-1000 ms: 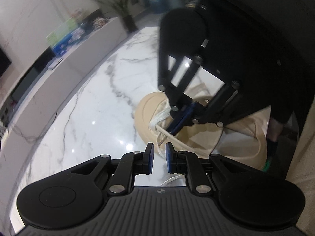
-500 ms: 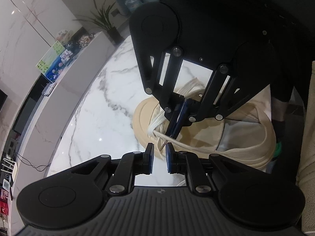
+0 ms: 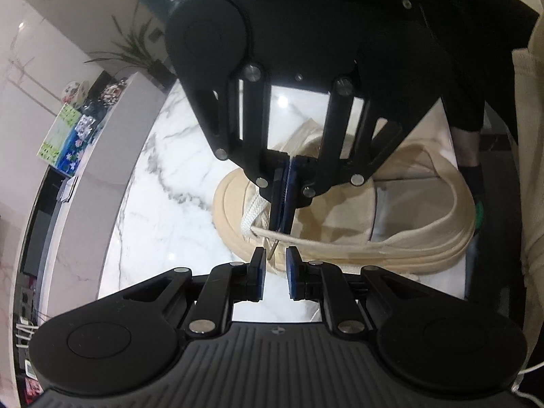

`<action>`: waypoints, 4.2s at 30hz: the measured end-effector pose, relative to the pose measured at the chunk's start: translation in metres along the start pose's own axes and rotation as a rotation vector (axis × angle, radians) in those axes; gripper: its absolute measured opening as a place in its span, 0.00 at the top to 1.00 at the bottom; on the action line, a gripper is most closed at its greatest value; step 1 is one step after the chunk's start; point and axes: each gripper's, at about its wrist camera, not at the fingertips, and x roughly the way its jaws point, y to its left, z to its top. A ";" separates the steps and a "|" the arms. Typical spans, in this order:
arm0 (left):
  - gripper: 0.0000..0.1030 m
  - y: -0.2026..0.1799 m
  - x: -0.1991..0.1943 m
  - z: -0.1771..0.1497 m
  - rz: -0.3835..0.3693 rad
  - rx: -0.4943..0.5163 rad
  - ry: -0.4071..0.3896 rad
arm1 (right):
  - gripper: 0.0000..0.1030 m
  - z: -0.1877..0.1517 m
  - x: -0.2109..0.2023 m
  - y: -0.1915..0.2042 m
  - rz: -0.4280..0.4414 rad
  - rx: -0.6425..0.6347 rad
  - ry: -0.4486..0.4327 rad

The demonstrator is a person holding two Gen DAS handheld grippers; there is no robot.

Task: Lace up shoes with both hands
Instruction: 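Feed the lace tip through the eyelet with the right gripper while the left gripper holds the lace, then grasp the lace tip emerging from the eyelet with the left gripper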

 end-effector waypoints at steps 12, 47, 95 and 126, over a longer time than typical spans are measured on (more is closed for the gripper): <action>0.88 0.009 0.011 -0.002 -0.007 0.087 -0.028 | 1.00 0.003 0.007 -0.003 0.009 0.006 -0.003; 0.98 0.034 -0.005 0.017 0.056 -0.064 0.066 | 0.82 -0.031 -0.043 0.054 -0.117 0.210 0.022; 0.88 0.006 -0.020 0.018 0.071 0.082 0.086 | 0.74 -0.058 -0.081 0.069 -0.095 0.502 0.096; 0.98 0.018 0.005 0.020 0.016 0.094 0.115 | 0.85 -0.061 -0.063 0.045 -0.016 0.556 0.091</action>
